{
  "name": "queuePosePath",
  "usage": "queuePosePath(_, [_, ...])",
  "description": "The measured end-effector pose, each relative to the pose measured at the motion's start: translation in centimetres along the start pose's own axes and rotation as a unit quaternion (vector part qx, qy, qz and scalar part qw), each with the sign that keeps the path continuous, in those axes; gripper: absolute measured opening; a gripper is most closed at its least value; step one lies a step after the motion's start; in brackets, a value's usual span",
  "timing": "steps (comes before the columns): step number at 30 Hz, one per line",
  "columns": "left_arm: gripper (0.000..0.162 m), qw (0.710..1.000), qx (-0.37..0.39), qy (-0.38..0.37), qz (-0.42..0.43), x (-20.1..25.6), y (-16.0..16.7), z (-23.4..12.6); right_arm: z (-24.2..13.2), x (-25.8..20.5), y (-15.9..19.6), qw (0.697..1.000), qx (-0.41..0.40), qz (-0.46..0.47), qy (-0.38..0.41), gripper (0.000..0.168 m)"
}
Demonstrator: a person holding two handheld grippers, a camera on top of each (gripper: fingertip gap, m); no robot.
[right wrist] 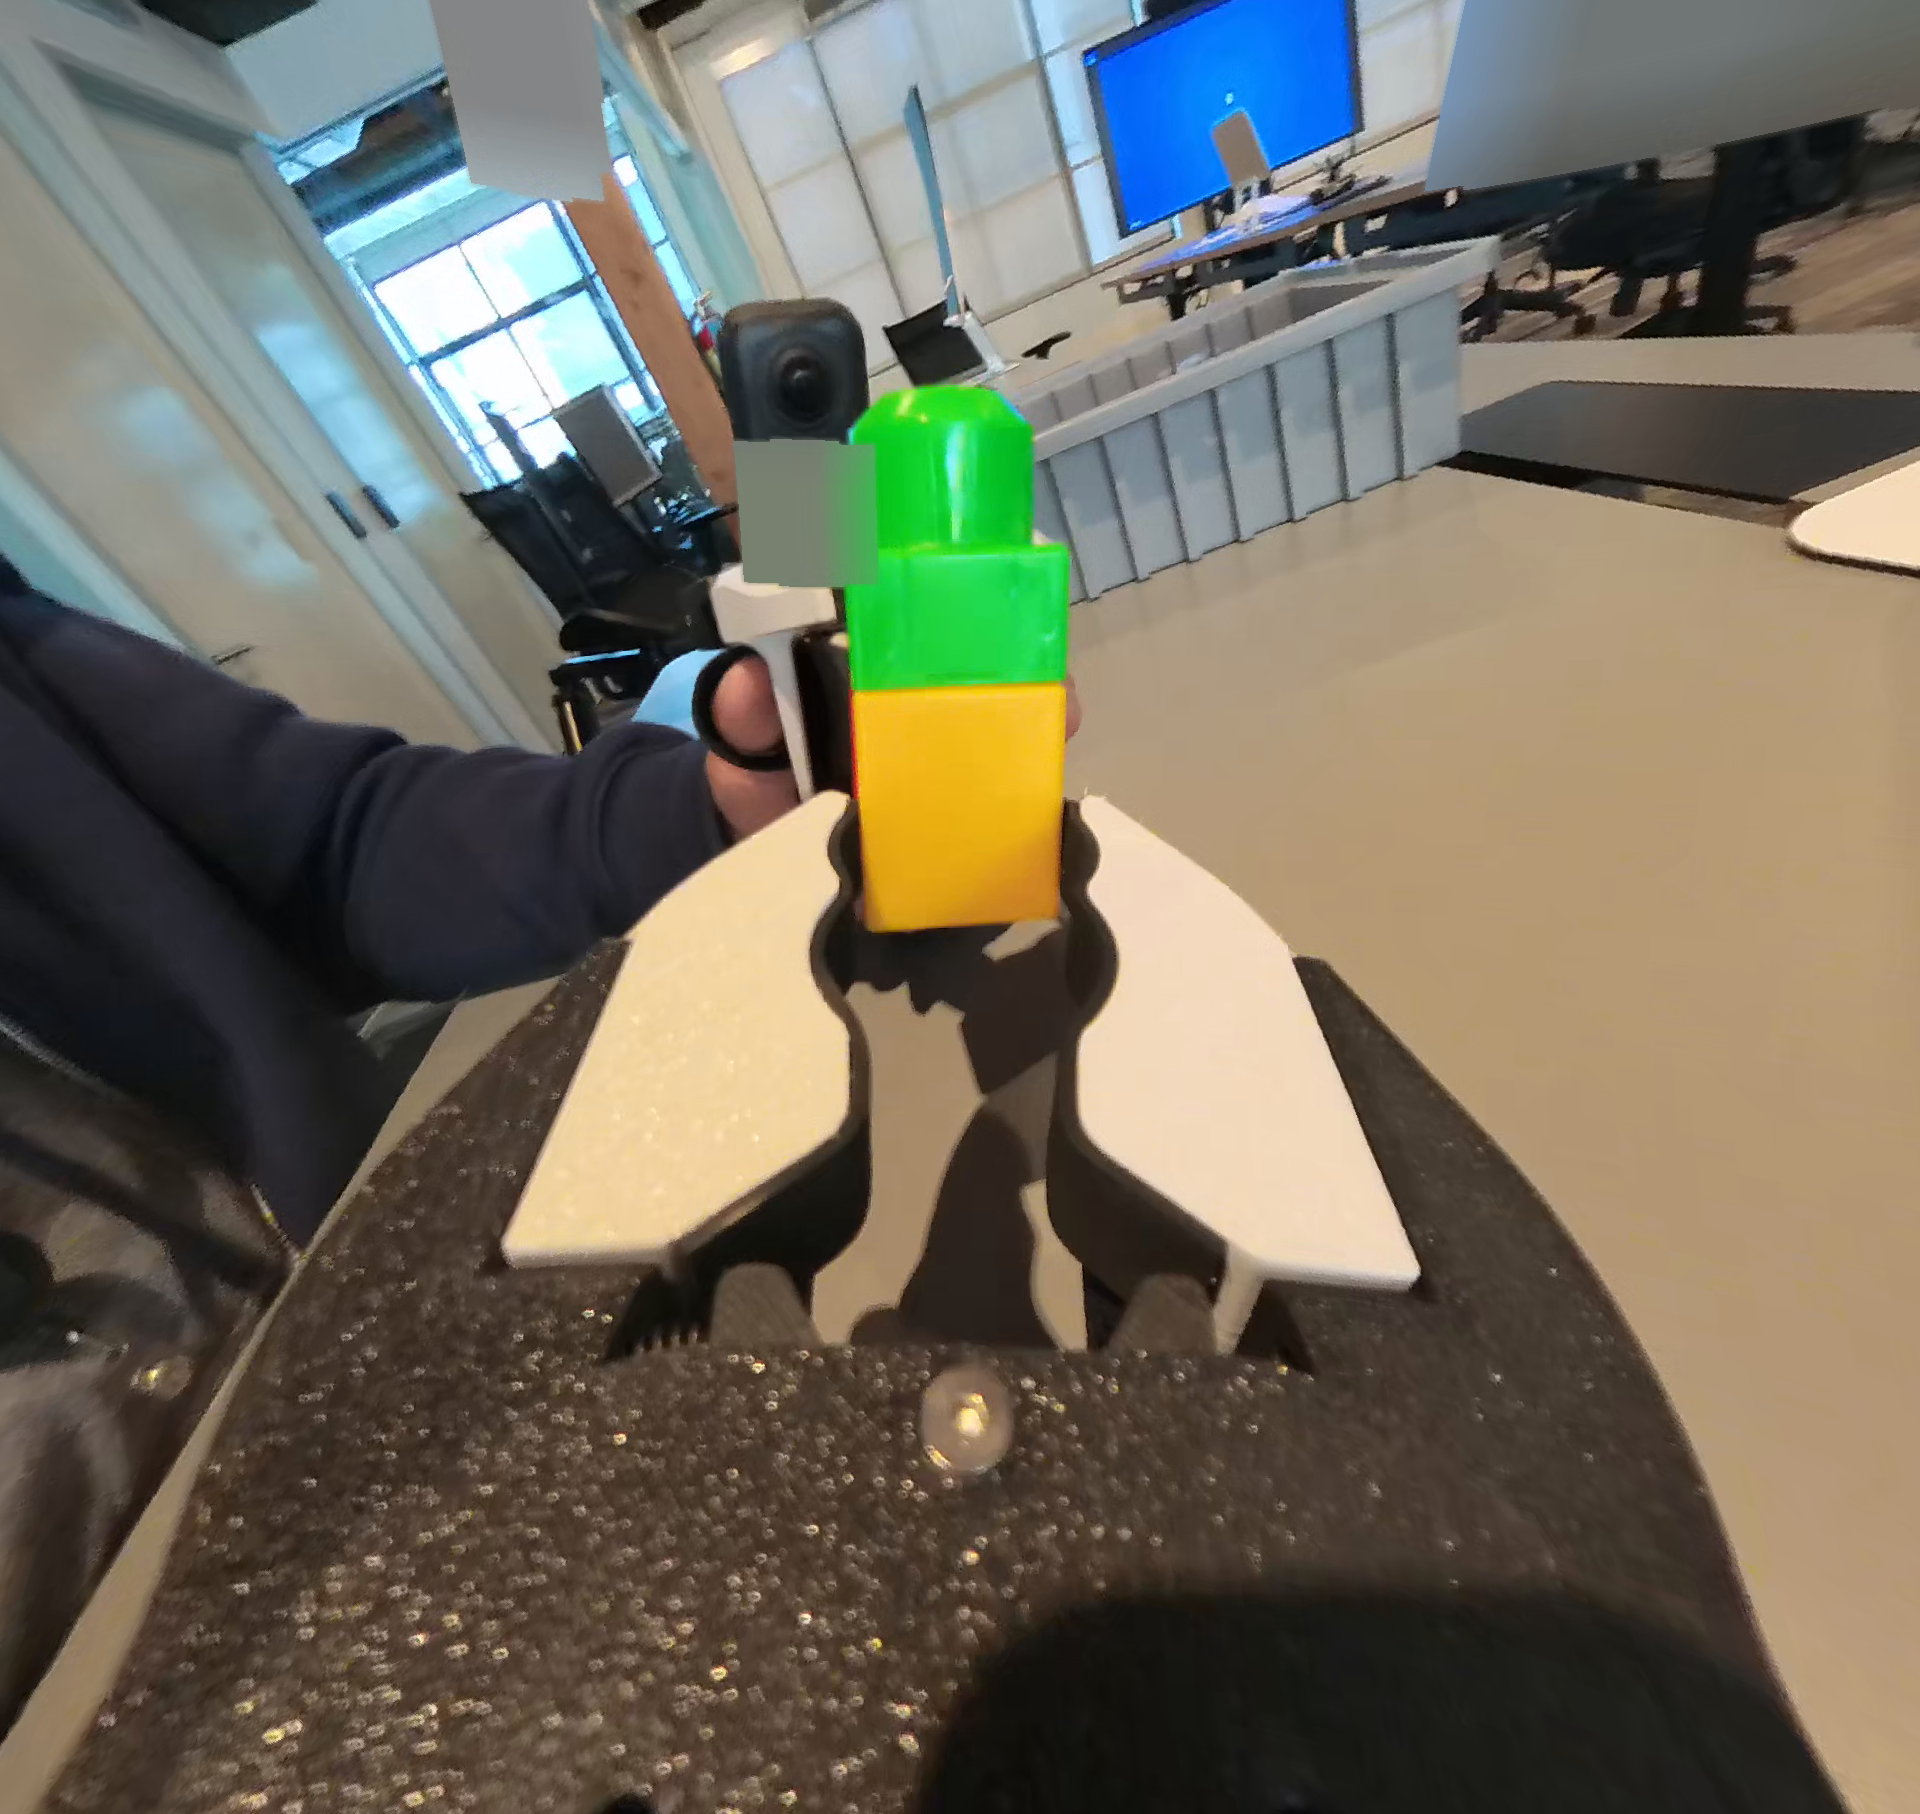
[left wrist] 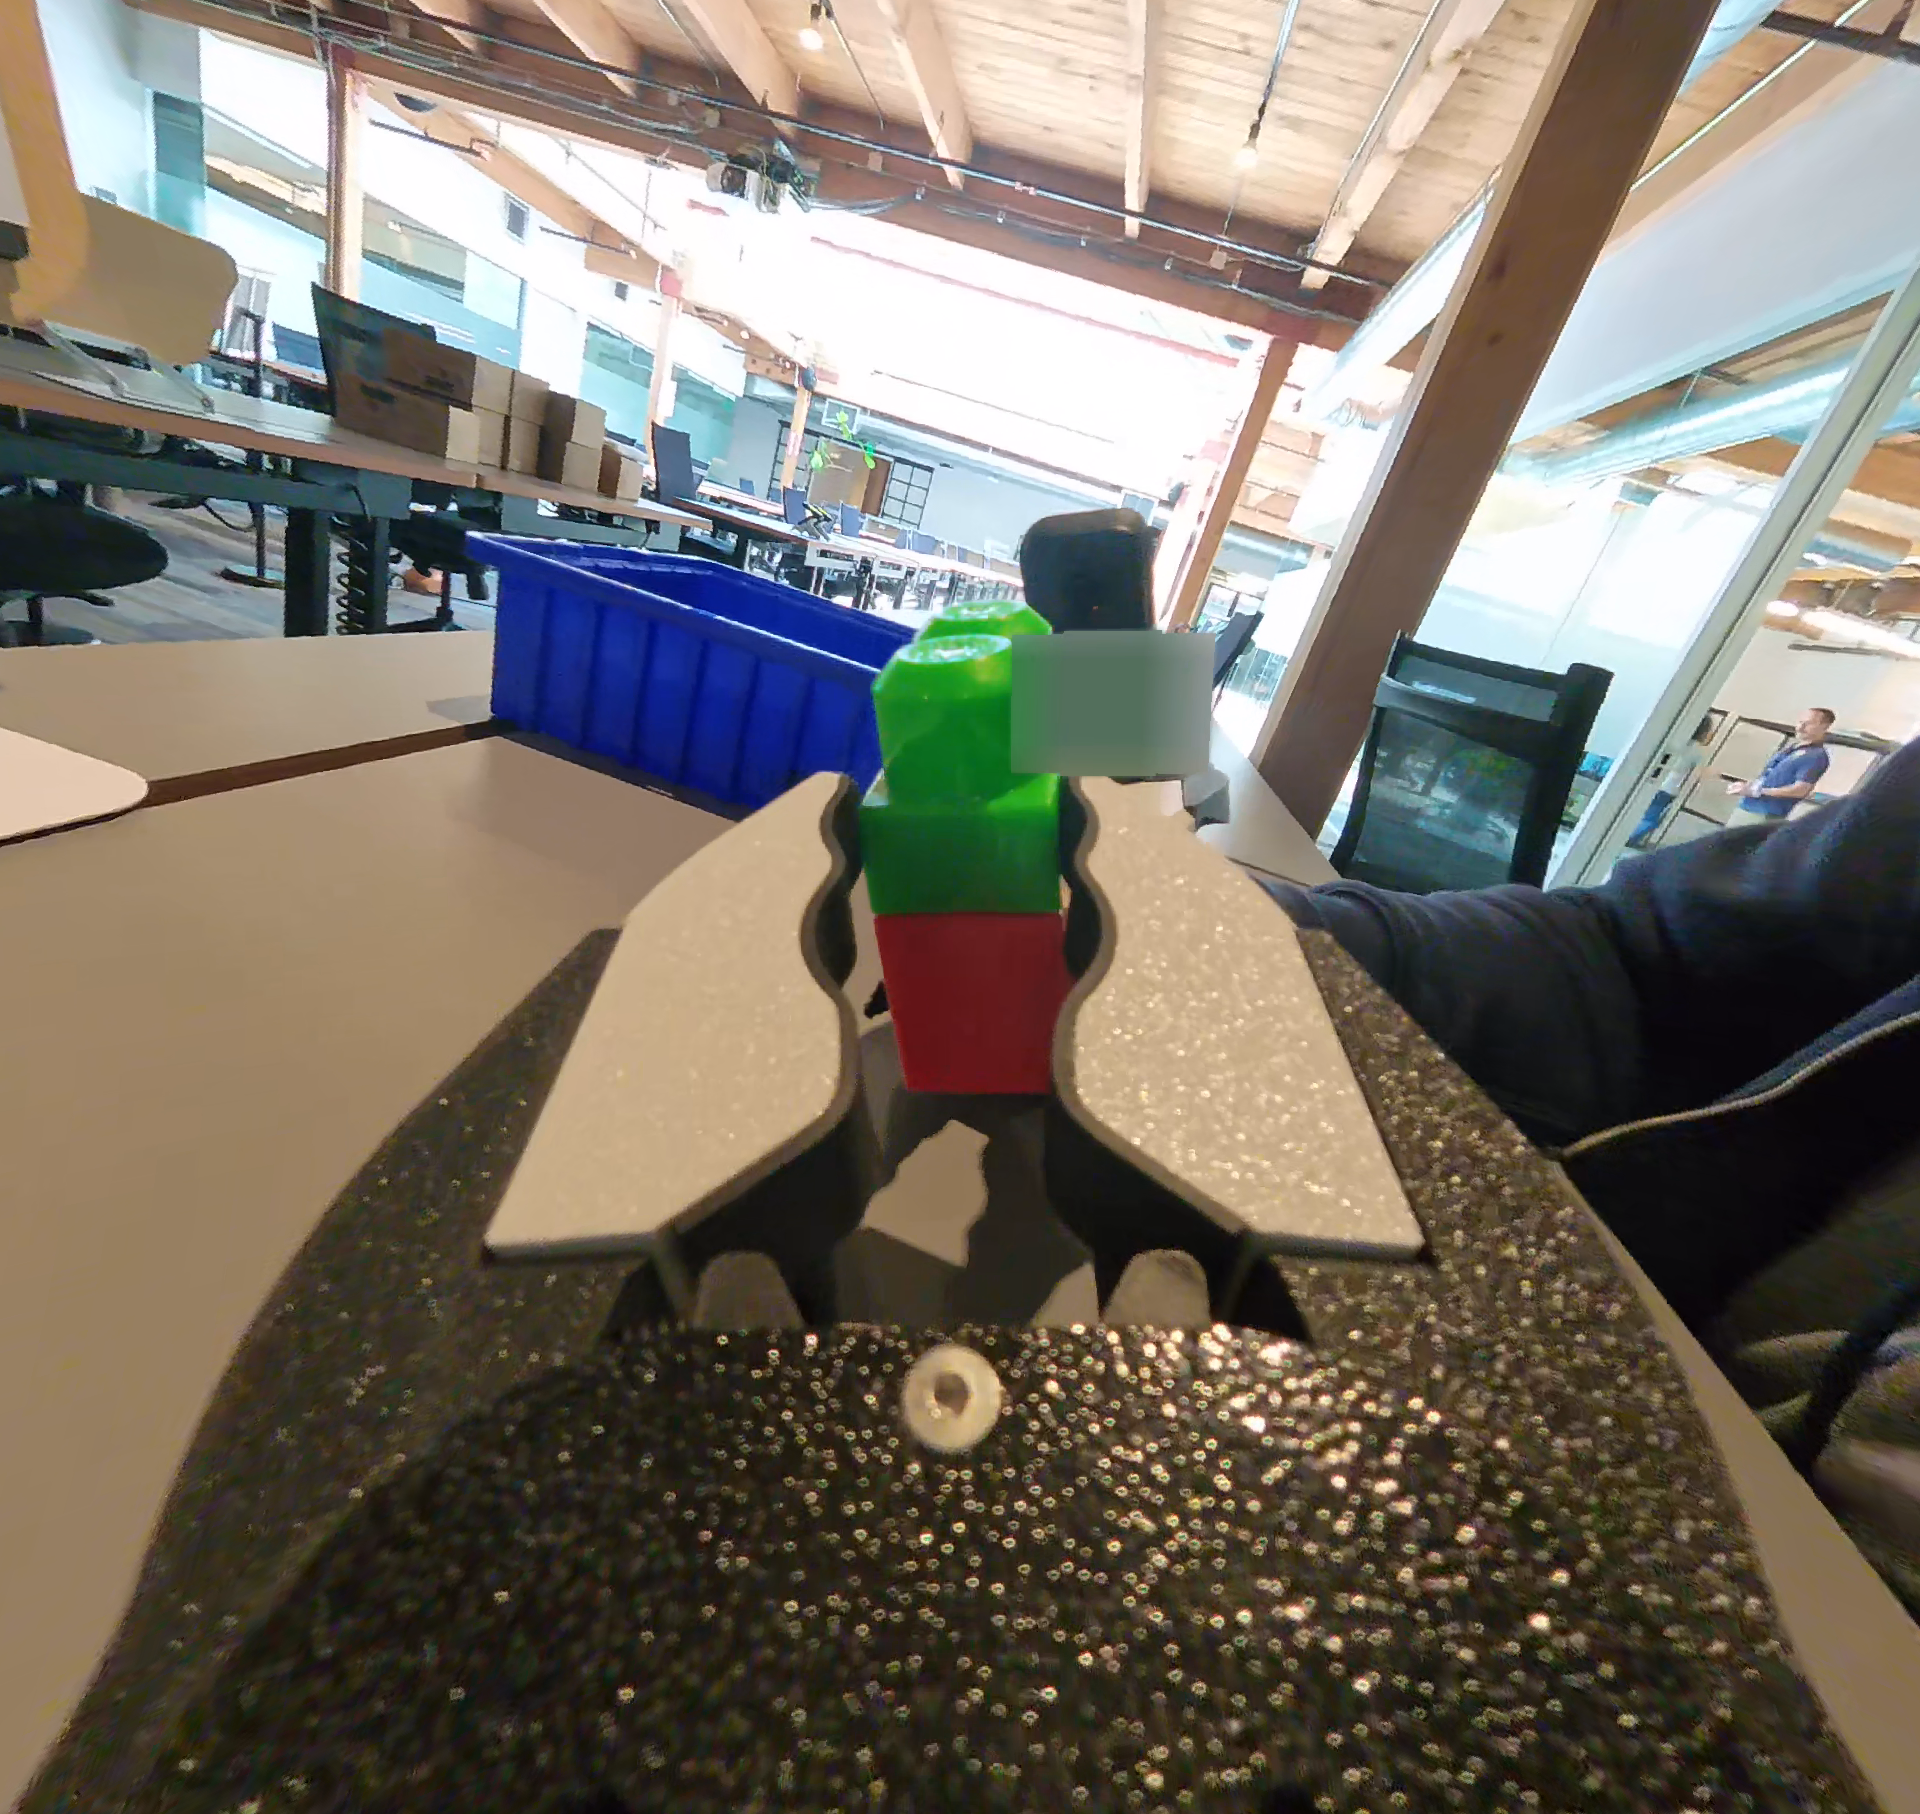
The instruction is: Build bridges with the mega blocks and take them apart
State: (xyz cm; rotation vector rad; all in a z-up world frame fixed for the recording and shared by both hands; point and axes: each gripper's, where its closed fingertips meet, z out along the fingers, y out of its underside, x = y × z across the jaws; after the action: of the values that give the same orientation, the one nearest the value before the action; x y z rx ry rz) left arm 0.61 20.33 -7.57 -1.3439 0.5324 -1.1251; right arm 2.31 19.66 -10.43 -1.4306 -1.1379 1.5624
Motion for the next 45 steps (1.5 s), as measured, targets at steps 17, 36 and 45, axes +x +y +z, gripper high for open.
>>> queuePosePath(17, [0.035,0.995,-0.070,0.049,-0.053,3.2,2.4,1.6,-2.5,-1.7,2.8,0.984,-0.089,-0.144,0.046,0.037])
queuePosePath(36, [0.035,0.999,-0.003,-0.041,-0.005,0.3,-0.5,0.0,-6.0,-1.4,-5.9,0.946,-0.052,-0.207,0.245,0.037])
queuePosePath(45, [0.035,0.998,-0.044,-0.041,0.013,0.8,1.5,1.4,-36.6,12.1,-6.3,0.709,-0.228,0.016,0.668,0.037])
